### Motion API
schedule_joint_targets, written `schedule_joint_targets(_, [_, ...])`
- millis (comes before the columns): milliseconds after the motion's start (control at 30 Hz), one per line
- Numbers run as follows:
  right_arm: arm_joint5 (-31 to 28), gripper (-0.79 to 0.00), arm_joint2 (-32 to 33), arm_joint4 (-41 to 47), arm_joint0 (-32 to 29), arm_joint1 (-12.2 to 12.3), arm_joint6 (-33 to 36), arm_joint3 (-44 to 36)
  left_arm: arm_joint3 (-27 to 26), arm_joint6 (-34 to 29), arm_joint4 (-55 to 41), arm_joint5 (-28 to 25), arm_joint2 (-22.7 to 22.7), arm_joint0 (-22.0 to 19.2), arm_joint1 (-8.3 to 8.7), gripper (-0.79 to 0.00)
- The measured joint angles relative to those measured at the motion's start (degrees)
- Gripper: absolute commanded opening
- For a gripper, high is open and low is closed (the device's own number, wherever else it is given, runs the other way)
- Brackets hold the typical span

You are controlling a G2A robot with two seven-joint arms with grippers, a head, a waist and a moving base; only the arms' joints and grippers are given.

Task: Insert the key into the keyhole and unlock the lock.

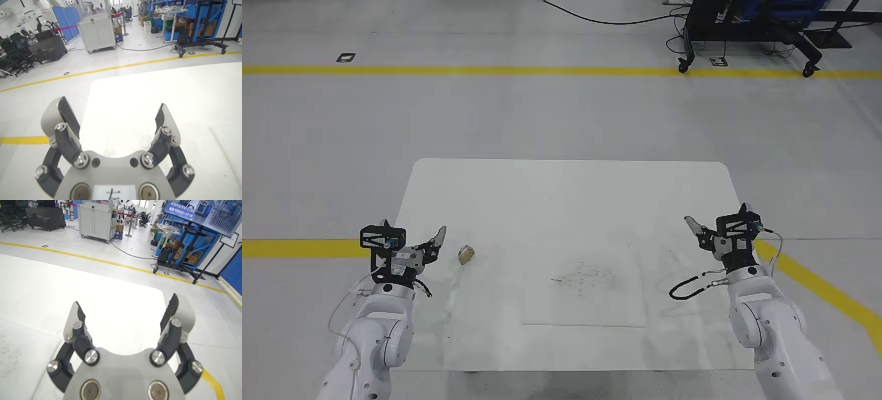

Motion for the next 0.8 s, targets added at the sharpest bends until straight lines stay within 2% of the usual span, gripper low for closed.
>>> schedule_joint_targets(100, [-1.27, 0.0, -1.15, -0.9, 0.47, 0.0, 0.48, -0.43, 0.0, 0.0, 0.0, 0.0, 0.0, 0.0, 0.0, 0.0])
schedule_joint_targets(233, [-6.34, 0.0, -8.74, -7.22, 4.53, -0.35, 3.8, -0.17, 0.0, 0.0, 0.0, 0.0, 0.0, 0.0, 0.0, 0.0])
schedule_joint_targets(433, [-9.09, 0.0, -21.24, -15.24, 10.71, -1.55, 7.67, 2.11, 0.0, 0.0, 0.0, 0.0, 0.0, 0.0, 0.0, 0.0])
schedule_joint_targets(800, [-9.74, 0.0, -22.06, -14.9, 11.36, -1.65, 8.27, 2.42, 0.0, 0.0, 0.0, 0.0, 0.0, 0.0, 0.0, 0.0])
